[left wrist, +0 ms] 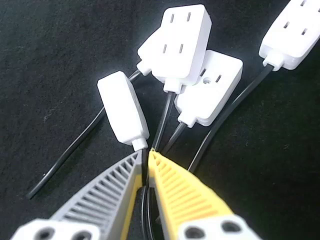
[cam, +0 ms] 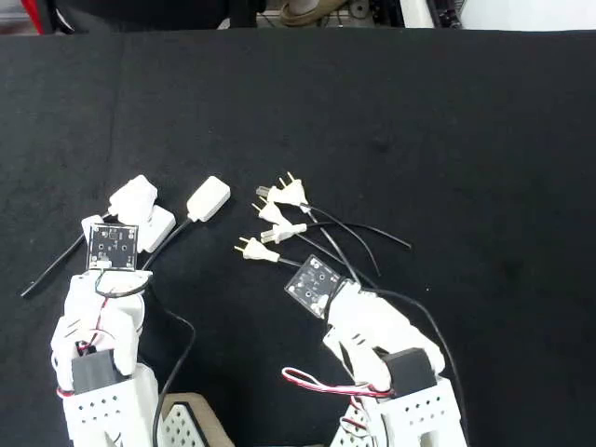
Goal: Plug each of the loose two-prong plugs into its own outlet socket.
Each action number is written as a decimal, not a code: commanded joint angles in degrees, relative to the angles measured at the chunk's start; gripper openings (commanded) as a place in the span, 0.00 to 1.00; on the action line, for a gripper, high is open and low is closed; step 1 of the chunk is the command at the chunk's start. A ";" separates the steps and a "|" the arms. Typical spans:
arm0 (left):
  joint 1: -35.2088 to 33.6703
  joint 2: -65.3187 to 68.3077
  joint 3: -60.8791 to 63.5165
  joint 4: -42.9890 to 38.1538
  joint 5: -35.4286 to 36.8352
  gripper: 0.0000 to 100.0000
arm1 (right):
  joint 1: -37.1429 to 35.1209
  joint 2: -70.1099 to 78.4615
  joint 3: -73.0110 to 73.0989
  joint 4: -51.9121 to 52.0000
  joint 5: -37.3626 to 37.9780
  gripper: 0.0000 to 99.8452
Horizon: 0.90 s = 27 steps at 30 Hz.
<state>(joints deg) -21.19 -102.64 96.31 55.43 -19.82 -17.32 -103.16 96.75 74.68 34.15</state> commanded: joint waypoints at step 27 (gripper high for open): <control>-0.40 -0.53 1.10 0.70 0.35 0.04 | -2.46 -3.74 -0.13 0.35 -0.26 0.05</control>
<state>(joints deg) -21.19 -102.64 96.31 55.43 -19.82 -18.90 -103.16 96.75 74.68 34.07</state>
